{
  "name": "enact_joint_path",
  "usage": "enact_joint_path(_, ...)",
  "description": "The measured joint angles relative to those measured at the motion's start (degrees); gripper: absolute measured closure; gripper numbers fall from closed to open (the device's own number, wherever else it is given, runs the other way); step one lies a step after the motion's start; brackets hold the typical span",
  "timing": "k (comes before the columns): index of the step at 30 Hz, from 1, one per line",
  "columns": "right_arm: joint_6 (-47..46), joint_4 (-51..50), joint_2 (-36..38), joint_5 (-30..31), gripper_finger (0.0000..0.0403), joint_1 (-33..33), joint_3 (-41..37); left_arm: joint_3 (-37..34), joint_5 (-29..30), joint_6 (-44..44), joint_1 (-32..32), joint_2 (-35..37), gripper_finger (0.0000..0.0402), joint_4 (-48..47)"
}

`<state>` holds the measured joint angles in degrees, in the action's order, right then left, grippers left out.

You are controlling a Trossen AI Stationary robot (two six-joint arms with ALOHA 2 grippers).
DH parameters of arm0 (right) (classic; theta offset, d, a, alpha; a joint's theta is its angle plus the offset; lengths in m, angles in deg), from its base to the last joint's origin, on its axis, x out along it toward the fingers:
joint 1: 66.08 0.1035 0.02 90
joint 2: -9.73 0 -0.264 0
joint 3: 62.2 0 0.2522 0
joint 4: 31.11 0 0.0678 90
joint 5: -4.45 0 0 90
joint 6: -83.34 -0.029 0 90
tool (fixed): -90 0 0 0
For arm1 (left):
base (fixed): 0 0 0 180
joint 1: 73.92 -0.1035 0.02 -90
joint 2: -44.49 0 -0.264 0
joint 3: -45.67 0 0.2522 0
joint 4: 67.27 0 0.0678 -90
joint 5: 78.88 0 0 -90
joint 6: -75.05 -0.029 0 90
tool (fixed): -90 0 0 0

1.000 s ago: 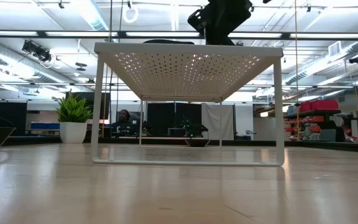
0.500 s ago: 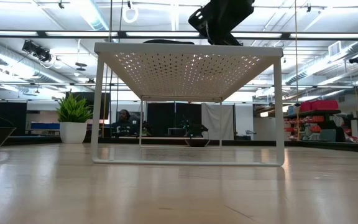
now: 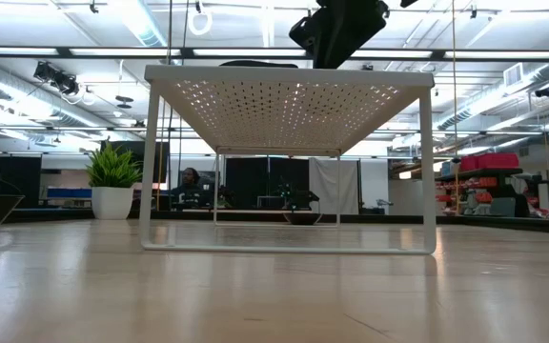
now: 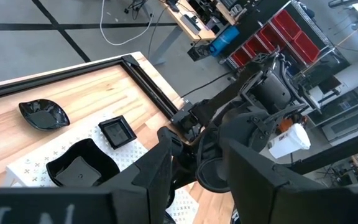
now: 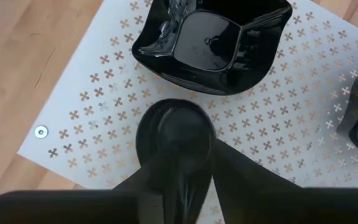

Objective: Pick & Place Mini shaped plates
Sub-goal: Stack the black drop shaped plate on top of the other black drop shaped plate on the shelf, then stack the black leaf shaped plate on top of the other black leaf shaped plate on the shelf

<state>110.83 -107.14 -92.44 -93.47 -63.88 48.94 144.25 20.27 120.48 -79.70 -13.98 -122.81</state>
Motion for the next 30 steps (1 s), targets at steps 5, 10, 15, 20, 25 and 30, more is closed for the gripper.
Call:
enact_joint_path(5, -0.2, 0.4, 0.0, 0.0, 0.029, 0.0, 0.0, 0.0, 0.0, 0.0, 0.0, 0.0, 0.025, 0.0)
enact_joint_path(10, -1.7, 0.4, 0.0, 0.0, 0.028, 0.0, 0.0, 0.0, 0.0, 0.0, 0.0, 0.0, 0.025, 0.0)
enact_joint_path(15, -5.5, 0.6, 1.2, 0.0, 0.0277, 0.0, 0.0, 0.0, 0.0, -0.1, 0.0, 0.0, 0.025, 0.0)
enact_joint_path(20, -11.5, 1.7, 3.3, 0.0, 0.0277, -0.3, 0.0, 0.0, 0.0, -1.1, 0.0, 0.0, 0.025, 0.0)
enact_joint_path(25, -17.2, 4.4, 5.7, 0.0, 0.0277, -1.2, 0.0, 0.0, 0.0, -1.2, 0.0, 0.0, 0.025, 0.0)
enact_joint_path(30, -22.0, 7.5, 7.6, 0.0, 0.028, -2.6, 0.0, 0.0, 0.0, -4.0, 0.0, 0.0, 0.025, 0.0)
